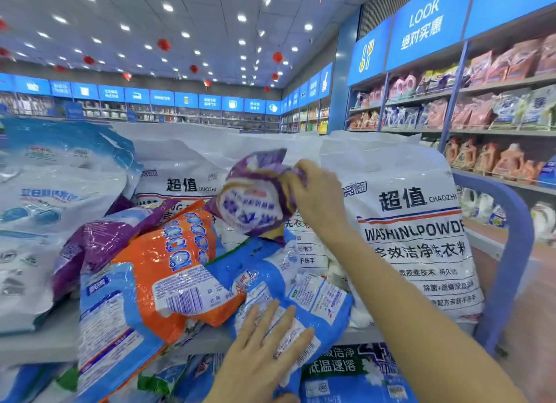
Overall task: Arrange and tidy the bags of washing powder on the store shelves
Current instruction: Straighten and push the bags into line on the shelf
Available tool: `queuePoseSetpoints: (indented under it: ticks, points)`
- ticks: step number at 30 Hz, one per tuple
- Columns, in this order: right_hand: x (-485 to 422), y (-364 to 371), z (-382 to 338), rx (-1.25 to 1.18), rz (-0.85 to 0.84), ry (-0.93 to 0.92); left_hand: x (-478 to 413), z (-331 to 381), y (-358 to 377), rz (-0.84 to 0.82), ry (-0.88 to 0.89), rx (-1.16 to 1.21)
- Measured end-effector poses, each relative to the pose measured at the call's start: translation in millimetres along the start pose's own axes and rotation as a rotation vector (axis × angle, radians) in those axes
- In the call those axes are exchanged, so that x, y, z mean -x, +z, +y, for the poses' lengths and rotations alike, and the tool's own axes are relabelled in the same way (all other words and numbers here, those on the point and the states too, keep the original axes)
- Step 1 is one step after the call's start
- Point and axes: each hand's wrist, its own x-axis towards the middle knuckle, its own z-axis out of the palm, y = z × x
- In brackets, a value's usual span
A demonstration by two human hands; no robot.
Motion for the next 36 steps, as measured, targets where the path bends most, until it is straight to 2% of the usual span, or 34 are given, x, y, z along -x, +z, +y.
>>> queuePoseSetpoints:
  ticks: [2, 5, 9, 12, 16, 19, 20, 22, 24, 25, 28, 31, 36]
  points:
    - [-17.8, -9.0, -2.9, -0.111, 0.088, 0.122, -3.9, -1.3, -1.6, -0.039, 0.004, 0.007]
    - [-27.9, -23.6, -5.8, -0.215, 0.171, 0.200, -14.1, -1.5, -9.3, -0.075, -0.002, 0.027]
    - [-21.4, -31.0, -7.9, -0.381, 0.190, 0.266, -29.2, -1.3, -23.2, -0.171, -0.050, 0.114]
    - [-9.5, -34.3, -9.9, -0.401, 0.176, 0.278, -26.2, -2.1, -26.0, -0.179, -0.030, 0.133]
    - [7.3, -44.1, -17.1, -0.356, 0.162, 0.237, -15.5, 0.4, -32.9, -0.050, 0.047, 0.156]
    - [15.5, -52.9, -26.4, -0.307, 0.150, 0.225, -6.0, 5.3, -40.6, 0.153, 0.057, 0.358]
    - [17.7, -55.4, -29.1, -0.302, 0.147, 0.223, -1.5, 7.4, -47.9, 0.232, -0.010, 0.508]
    - [21.1, -60.8, -34.0, -0.314, 0.145, 0.227, 7.4, 10.4, -69.2, 0.370, -0.315, 0.882]
    - [23.8, -64.5, -38.6, -0.382, 0.138, 0.229, 8.4, 11.8, -91.1, 0.397, -0.619, 1.281]
    - [25.9, -65.3, -41.7, -0.422, 0.130, 0.231, 7.3, 9.9, -94.6, 0.405, -0.691, 1.408]
    - [36.0, -62.7, -49.0, -0.523, 0.073, 0.252, -1.9, 5.4, -113.5, 0.480, -0.733, 1.597]
    - [50.1, -61.9, -51.7, -0.672, -0.025, 0.303, -6.9, 1.0, -135.0, 0.605, -0.898, 1.808]
    - [80.7, -65.2, -40.2, -1.022, -0.299, 0.443, -2.1, -31.6, -157.6, 0.818, -1.074, 1.709]
